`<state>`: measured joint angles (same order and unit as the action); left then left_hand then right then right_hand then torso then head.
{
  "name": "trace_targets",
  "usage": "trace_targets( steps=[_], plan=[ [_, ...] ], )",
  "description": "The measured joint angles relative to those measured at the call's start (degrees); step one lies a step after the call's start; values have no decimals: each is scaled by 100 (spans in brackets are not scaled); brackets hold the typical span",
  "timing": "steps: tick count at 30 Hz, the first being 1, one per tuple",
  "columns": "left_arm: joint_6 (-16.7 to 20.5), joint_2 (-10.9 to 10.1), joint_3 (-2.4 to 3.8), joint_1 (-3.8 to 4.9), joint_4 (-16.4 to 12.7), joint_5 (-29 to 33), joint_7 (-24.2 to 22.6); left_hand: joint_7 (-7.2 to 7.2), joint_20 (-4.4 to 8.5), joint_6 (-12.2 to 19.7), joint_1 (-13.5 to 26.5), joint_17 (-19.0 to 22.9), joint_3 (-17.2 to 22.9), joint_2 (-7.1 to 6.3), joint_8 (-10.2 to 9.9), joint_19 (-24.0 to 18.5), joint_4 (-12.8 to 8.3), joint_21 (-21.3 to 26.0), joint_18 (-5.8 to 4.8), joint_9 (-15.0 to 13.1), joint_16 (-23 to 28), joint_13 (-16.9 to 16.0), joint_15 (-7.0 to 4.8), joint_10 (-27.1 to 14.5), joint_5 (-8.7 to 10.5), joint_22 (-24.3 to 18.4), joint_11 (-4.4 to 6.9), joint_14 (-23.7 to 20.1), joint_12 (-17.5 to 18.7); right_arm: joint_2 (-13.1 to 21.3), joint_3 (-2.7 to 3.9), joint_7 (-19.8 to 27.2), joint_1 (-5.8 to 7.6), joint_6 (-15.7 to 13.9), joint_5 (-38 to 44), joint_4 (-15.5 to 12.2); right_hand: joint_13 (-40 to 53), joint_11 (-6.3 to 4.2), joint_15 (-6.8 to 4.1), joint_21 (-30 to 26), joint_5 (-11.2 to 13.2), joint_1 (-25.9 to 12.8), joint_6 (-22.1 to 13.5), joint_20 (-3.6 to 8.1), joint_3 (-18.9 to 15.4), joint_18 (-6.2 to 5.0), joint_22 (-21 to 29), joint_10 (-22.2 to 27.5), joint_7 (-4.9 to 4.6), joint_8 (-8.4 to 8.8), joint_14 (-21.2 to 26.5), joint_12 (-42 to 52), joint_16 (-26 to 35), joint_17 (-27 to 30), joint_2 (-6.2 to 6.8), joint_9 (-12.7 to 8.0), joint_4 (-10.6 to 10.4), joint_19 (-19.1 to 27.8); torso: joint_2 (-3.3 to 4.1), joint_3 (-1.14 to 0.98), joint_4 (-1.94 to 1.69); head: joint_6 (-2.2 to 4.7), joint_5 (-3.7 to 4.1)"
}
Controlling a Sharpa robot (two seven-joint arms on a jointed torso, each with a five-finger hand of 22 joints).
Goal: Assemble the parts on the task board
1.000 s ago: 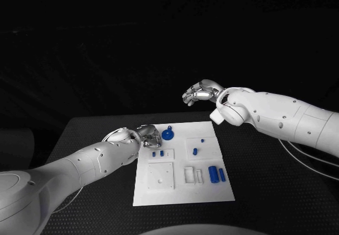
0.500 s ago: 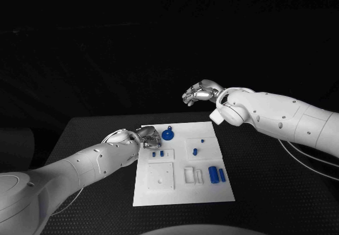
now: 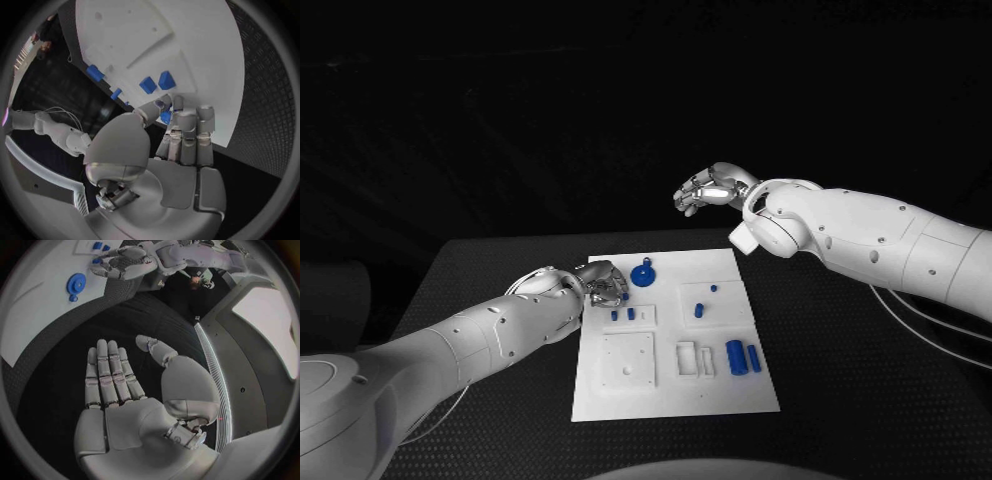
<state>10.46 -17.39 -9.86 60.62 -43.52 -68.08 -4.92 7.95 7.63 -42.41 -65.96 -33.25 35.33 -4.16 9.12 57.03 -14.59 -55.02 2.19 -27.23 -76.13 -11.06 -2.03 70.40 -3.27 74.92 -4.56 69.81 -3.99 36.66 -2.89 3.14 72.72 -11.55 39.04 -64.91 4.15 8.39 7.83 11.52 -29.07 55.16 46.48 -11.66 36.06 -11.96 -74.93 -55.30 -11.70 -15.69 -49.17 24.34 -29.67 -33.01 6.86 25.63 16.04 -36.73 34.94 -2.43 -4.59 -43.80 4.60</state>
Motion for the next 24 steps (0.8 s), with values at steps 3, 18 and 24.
trace_targets(
  steps=[3, 18, 24],
  plan=[
    [2, -17, 1, 0, -1, 21, 6, -10, -8, 26, 0, 0, 0, 0, -8, -8, 0, 0, 1, 0, 0, 3, 0, -1, 0, 0, 1, 0, 0, 0, 0, 0, 0, -2, 0, 1, 0, 0, 9, 0, 0, 0, 0, 0, 0, -1, 0, 0, 0, 0, 9, 0, 0, 0, 0, 0, 0, 0, 0, 0, 1, 5, -2],
    [140, -434, 286, 6, -74, 207, -44, 207, 5, -357, -46, 27, -32, 46, 334, -43, 1, 0, 0, -153, 0, -22, 5, -10, 0, -1, 11, -49, 0, 105, -1, -11, 0, -7, 416, 155, 1, -22, -8, 0, 108, 186, 18, 27, 61, -1, 1, -64, 18, -62, -8, 45, -66, -1, 1, -5, 35, -81, -2, 4, -4, 67, -20],
    [289, -838, 416, 228, -412, 1012, -268, 243, -16, -516, -99, 118, 27, 99, 486, -126, -20, 45, 1, -197, 150, -30, 18, -11, 0, -1, 11, -202, 0, 315, -3, -6, -2, 3, 1030, 69, 45, -180, -234, 203, 516, 424, 333, 74, 87, -1, 1, -480, 164, -256, -466, 85, -317, -87, -32, 40, 40, -569, -7, 10, -14, 130, -24]
  ],
)
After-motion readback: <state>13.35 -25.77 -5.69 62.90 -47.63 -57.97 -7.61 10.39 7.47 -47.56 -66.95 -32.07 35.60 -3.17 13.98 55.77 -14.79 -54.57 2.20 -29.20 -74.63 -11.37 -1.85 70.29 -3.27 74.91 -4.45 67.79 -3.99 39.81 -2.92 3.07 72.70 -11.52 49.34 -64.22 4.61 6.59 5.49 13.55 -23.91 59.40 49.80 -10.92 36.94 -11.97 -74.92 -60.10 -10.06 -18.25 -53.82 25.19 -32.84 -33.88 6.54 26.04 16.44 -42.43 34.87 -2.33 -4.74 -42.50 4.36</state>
